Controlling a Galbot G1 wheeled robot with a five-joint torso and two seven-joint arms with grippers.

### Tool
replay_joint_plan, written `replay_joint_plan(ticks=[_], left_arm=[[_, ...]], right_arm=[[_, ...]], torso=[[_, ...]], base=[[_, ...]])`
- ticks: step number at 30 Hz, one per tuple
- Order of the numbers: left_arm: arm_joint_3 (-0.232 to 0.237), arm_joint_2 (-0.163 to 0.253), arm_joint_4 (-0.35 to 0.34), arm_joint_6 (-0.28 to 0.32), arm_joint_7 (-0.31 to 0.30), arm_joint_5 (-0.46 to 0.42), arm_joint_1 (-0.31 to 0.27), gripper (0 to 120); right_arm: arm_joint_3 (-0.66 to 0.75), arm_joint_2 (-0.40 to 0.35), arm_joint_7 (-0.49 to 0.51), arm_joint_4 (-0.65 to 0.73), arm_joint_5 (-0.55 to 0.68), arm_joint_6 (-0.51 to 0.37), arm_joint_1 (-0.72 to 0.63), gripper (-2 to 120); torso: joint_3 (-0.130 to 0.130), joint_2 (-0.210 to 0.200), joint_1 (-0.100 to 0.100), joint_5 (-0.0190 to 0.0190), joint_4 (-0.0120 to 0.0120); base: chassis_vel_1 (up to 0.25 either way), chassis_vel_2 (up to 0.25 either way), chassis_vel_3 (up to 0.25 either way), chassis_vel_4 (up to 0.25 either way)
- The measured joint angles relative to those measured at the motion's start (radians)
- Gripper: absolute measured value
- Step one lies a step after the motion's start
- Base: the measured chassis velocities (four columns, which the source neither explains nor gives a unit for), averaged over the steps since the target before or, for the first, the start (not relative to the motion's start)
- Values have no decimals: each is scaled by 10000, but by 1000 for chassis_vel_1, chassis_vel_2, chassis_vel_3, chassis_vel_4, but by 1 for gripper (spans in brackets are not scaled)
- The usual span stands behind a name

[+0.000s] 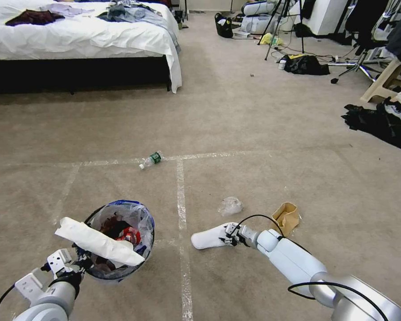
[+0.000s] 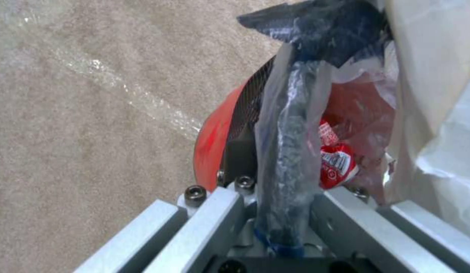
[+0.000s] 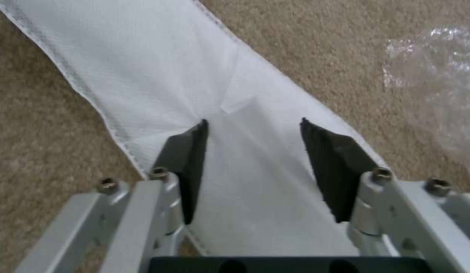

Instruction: Pick up the trash bin and place the garbage on the floor into it.

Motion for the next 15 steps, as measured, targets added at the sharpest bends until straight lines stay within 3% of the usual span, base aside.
replay_joint_plan(ticks=[5,9,15], left_arm=[[5,1,0,-11,0,3,3,0],[-8,4,1,-36,7,7,34,0],[-28,9,44,-74,19,17,44,0]], right_arm=[[15,15,10,-1,19,-7,-35,33],[17,69,20,-18,24,-28,-50,13],[16,95,134,-18,73,-70,-62,0]], torso=[[0,0,0,-1,0],[0,0,0,-1,0],[0,0,0,0,0]], base=[[0,0,0,0],[0,0,0,0],[0,0,0,0]])
